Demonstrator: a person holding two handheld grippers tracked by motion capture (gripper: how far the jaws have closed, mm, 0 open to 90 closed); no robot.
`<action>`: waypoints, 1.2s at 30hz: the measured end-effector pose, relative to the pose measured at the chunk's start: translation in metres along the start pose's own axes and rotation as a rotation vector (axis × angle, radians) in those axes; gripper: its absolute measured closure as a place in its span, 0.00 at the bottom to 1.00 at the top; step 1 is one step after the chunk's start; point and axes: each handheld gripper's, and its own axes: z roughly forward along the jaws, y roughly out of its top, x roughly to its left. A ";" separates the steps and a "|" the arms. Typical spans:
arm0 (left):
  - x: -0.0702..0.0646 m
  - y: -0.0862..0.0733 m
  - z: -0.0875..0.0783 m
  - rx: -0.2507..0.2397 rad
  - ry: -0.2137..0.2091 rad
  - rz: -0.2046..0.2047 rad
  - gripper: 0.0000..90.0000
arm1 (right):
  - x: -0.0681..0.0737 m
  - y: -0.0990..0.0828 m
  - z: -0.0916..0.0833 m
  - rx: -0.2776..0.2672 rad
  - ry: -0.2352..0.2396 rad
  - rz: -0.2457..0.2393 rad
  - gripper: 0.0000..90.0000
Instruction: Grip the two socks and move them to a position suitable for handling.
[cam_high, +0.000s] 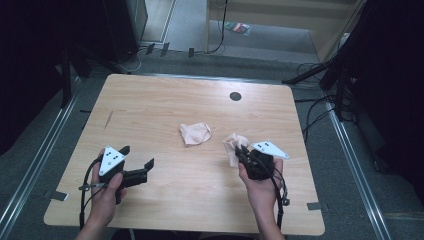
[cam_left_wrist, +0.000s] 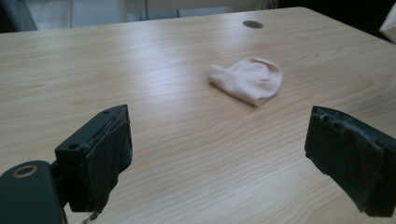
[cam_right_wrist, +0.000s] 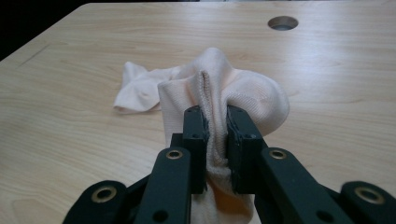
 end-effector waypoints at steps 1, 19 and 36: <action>-0.004 0.001 0.003 -0.002 -0.016 -0.004 0.09 | 0.004 -0.002 0.000 0.005 0.006 -0.001 0.89; -0.044 -0.020 0.021 0.013 -0.140 0.024 0.09 | 0.059 -0.034 0.017 0.087 0.103 -0.045 0.89; -0.029 -0.030 0.020 0.036 -0.115 0.019 0.09 | 0.036 -0.036 0.010 0.052 0.171 0.021 0.74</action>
